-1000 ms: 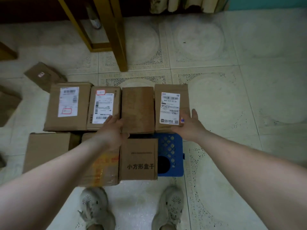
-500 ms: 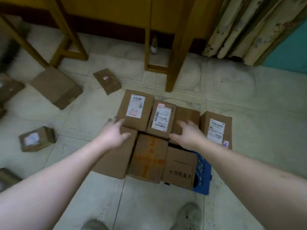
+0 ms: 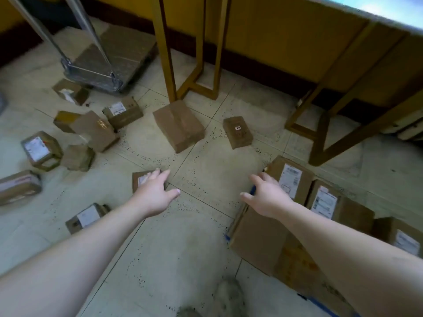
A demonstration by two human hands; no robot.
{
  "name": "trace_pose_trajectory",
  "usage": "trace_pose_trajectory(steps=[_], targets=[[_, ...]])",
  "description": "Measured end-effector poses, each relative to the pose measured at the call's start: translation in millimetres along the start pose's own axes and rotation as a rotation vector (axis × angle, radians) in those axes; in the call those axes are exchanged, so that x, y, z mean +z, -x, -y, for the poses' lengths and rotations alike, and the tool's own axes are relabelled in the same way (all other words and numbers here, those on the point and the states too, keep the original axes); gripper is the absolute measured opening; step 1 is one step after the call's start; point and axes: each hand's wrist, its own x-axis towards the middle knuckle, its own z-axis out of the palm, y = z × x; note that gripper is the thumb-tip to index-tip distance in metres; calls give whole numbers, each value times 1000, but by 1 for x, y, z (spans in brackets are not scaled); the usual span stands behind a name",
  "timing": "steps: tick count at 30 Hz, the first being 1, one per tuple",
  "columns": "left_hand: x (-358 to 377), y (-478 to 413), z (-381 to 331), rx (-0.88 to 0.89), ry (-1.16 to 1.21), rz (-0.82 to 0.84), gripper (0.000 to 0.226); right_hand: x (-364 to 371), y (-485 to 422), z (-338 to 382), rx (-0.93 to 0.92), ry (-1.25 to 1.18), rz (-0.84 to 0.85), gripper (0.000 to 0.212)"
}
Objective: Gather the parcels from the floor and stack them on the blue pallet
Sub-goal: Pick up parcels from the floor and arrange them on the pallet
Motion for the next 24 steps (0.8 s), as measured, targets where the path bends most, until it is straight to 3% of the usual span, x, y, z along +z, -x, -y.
trace_pose_trajectory(steps=[6, 14, 24], targets=[[-36, -41, 38, -48, 1, 3, 73, -3, -45, 51, -26, -18, 35, 73], [-76, -152, 14, -22, 61, 37, 72, -36, -155, 59, 77, -106, 69, 73], [-68, -249, 12, -13, 206, 177, 69, -45, -245, 68, 163, -140, 74, 75]])
